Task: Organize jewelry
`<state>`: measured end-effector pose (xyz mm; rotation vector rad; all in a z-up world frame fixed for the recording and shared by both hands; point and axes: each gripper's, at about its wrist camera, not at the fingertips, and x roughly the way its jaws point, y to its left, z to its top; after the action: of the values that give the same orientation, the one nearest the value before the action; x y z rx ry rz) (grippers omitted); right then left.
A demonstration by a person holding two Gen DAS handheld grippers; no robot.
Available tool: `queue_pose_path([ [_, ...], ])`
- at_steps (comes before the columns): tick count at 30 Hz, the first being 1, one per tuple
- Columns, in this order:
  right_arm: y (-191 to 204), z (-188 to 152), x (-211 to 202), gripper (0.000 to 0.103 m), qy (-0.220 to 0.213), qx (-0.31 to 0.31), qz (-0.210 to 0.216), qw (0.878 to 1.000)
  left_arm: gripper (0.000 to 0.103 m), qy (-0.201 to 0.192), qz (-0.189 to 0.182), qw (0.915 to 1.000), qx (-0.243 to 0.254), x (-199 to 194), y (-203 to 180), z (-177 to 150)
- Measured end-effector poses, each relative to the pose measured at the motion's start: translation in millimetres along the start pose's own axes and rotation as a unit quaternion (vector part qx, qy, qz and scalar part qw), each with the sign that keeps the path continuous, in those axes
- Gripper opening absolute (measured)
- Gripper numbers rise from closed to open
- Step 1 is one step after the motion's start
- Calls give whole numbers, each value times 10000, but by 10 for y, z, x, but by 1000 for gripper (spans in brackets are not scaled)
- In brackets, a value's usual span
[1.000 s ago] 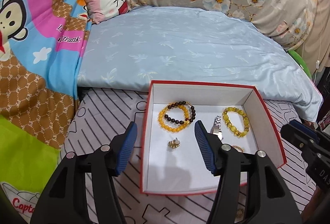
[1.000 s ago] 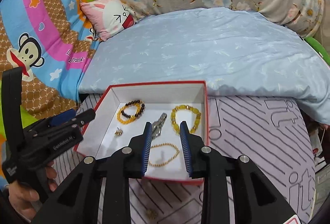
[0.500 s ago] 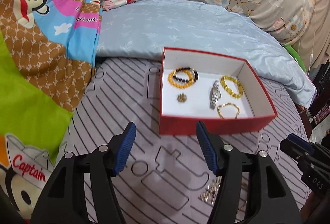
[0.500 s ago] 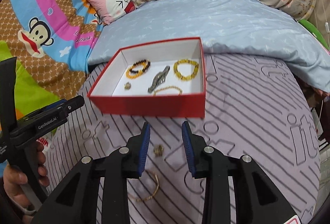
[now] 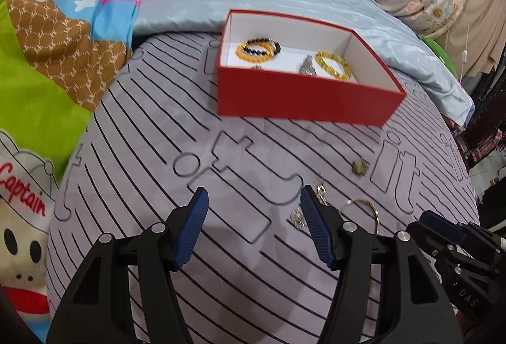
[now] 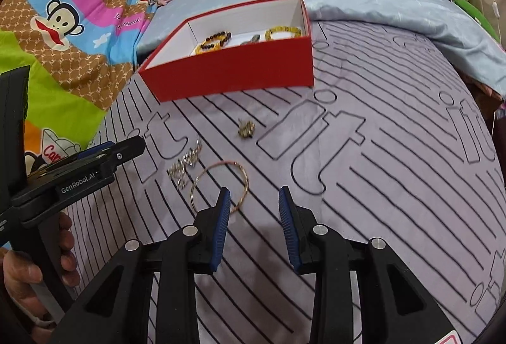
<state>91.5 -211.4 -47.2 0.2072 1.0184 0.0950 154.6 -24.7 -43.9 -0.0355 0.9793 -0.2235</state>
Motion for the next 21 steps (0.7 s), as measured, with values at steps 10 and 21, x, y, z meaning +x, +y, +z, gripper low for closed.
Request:
queue_pose_path([
  [10, -144, -162, -5, 31, 115, 178, -123, 9997, 58, 315, -210, 9993, 71, 157, -199, -228],
  [21, -156, -147, -6, 31, 118, 183, -100, 9997, 40, 232, -55, 9994, 243, 315, -293, -208],
])
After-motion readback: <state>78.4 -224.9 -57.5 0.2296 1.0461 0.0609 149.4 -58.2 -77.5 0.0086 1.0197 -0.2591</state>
